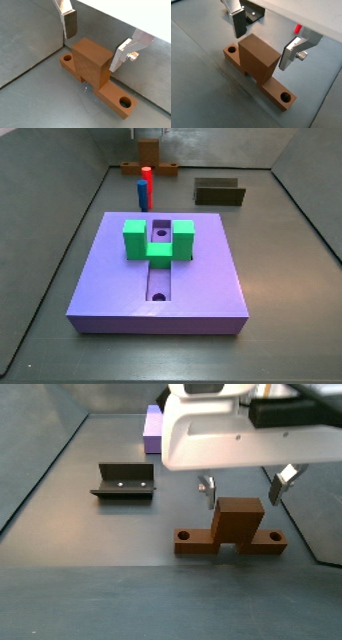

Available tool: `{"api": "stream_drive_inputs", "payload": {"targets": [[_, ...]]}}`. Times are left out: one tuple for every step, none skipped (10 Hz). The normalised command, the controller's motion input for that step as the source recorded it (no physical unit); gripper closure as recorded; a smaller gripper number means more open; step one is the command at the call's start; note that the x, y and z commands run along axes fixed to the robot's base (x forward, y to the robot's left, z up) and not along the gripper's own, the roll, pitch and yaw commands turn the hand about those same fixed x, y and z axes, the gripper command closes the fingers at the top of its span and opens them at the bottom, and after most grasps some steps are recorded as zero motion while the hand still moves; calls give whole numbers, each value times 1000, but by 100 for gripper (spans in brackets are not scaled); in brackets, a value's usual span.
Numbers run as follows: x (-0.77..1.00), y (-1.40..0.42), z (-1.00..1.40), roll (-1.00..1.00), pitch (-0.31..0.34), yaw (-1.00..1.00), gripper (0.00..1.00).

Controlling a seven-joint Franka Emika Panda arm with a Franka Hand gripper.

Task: Pick up the brown object. Move up. Move to above the board. Insert the brown object.
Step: Pick up the brown object.

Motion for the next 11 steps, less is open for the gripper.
{"api": "stream_drive_inputs", "payload": {"targets": [[0,74,-229,27,-4,-17,0],[20,100,-214,26,0,0,0],[29,80,-197,11,0,0,0],[34,54,-191,6,0,0,0],[49,0,-137,0,0,-20,0],[109,0,-66,0,0,-51,0],[89,-9,-94,27,0,-89,0],[0,0,-174,23,0,-100,0],[0,0,-206,24,0,-74,0],[0,0,-154,0,0,-80,0],[0,0,-109,0,0,-77,0]]}}
